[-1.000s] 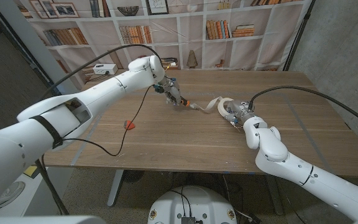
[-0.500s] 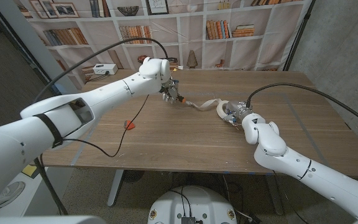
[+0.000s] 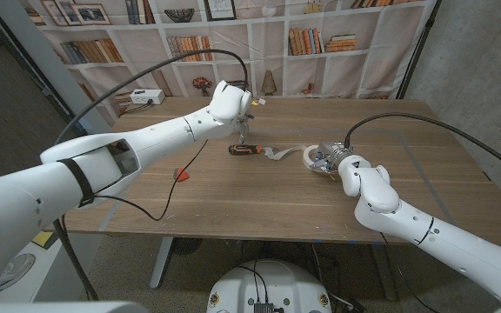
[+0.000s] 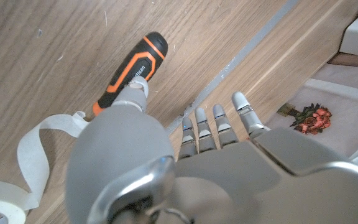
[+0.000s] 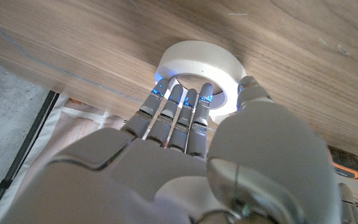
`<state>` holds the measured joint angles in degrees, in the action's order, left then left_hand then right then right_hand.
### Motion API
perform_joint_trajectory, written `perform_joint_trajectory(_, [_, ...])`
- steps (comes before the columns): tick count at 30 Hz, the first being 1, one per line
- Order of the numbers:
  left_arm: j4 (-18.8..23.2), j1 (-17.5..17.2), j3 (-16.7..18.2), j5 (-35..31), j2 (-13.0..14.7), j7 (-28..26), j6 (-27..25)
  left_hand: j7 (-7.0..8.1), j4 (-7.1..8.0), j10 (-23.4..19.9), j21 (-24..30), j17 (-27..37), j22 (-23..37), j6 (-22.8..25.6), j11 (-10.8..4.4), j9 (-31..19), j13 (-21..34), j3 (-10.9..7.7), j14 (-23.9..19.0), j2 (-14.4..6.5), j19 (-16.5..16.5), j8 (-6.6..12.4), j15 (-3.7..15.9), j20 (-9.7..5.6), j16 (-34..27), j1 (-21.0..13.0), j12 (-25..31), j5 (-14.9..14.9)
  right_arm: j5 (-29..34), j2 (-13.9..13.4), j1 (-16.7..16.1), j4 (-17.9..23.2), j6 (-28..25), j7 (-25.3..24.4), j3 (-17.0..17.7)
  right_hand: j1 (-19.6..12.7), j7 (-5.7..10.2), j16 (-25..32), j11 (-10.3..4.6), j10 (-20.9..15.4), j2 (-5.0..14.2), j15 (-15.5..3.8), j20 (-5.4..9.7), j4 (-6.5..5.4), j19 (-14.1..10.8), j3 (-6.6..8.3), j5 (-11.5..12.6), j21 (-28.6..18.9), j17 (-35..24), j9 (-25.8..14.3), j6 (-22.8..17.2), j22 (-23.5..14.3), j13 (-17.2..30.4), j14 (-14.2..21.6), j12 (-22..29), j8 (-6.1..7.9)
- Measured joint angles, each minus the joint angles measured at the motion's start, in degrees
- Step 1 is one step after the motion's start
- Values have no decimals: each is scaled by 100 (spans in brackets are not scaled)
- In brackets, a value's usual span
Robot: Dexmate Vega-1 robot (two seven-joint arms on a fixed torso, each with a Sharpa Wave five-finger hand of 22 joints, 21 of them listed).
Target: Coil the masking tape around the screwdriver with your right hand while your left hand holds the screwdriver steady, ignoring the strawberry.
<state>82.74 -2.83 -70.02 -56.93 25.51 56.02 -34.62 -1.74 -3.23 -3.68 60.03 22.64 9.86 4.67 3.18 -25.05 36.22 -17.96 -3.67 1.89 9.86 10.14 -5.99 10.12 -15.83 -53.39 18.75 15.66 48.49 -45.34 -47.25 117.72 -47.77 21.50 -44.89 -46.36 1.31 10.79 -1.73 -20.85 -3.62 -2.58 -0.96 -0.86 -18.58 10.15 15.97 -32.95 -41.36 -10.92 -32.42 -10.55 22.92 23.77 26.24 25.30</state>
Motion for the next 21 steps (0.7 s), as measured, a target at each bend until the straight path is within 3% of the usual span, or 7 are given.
perform_joint_trajectory(6, [39, -140, 122, -432, -8, -112, 103, 150, 179, 419, -202, -156, 0, -592, 38, 279, -189, 274, 292, -40, 0, -44, -43, 0, 169, 271, -314, 138, -256, -28, -122, 63, 24, -32, 295, 836, -4, 0, 184, 596, -201, 14, -227, -382, 309, -508, 73, 214, 213, 0, 759, 0, -198, -525, -484, -584])
perform_joint_trajectory(9, [202, -322, 314, -507, 55, -317, 135, 226, 325, 559, -268, -208, 1, -728, 52, 388, -270, 365, 388, -130, 0, -44, -88, 0, 231, 474, -419, 152, -594, -31, -245, 90, 164, -189, 533, 1093, -34, 0, 243, 801, -257, 53, -323, -497, 467, -673, 103, 316, 288, -11, 1024, 0, -259, -728, -654, -773])
perform_joint_trajectory(10, [202, -322, 314, -516, 55, -401, 145, 245, 365, 572, -285, -218, 1, -747, 40, 418, -293, 394, 407, -154, 0, -44, -70, 0, 231, 521, -438, 152, -969, -30, -347, 100, 366, -398, 714, 1152, -35, 0, 253, 867, -271, 65, -350, -514, 516, -735, 122, 355, 314, -16, 1120, 0, -275, -799, -707, -837])
perform_joint_trajectory(11, [392, -522, 525, -517, 138, -527, 158, 245, 388, 580, -286, -239, 1, -747, 32, 445, -317, 417, 419, -187, 0, -30, -58, 0, 231, 553, -443, 152, -969, -28, -371, 101, 366, -398, 756, 1187, -20, 0, 248, 943, -306, 95, -366, -533, 569, -778, 129, 391, 343, -17, 1239, 0, -293, -868, -767, -909])
perform_joint_trajectory(12, [521, -657, 677, -515, 196, -679, 177, 245, 412, 580, -286, -245, 1, -747, 32, 467, -328, 439, 419, -200, 0, -16, -58, 0, 231, 567, -443, 152, -1216, -17, -457, 101, 523, -543, 915, 1226, -6, 0, 249, 1004, -297, 135, -398, -544, 603, -815, 157, 423, 368, -16, 1357, 1, -314, -910, -818, -980])
perform_joint_trajectory(15, [521, -657, 677, -420, 196, -1091, 233, 274, 492, 544, -326, -284, 1, -717, 1, 532, -388, 472, 417, -278, -1, 8, -56, 0, 231, 719, -443, 138, -1216, 38, -676, 65, 523, -543, 1311, 1263, 33, 0, 296, 1097, -288, 201, -441, -576, 646, -859, 201, 473, 422, -17, 1526, 1, -349, -1036, -923, -1102])
perform_joint_trajectory(21, [521, -657, 677, 160, 196, -2127, 483, 437, 593, 329, -369, -423, 2, -553, -41, 696, -535, 527, 196, -320, -225, 87, 122, -13, 231, 898, -443, -6, -1216, 204, -1037, -177, 523, -543, 2014, 1208, 76, 0, 298, 1219, -219, 255, -450, -576, 697, -858, 249, 531, 498, 0, 1638, 9, -395, -1236, -1036, -1182])
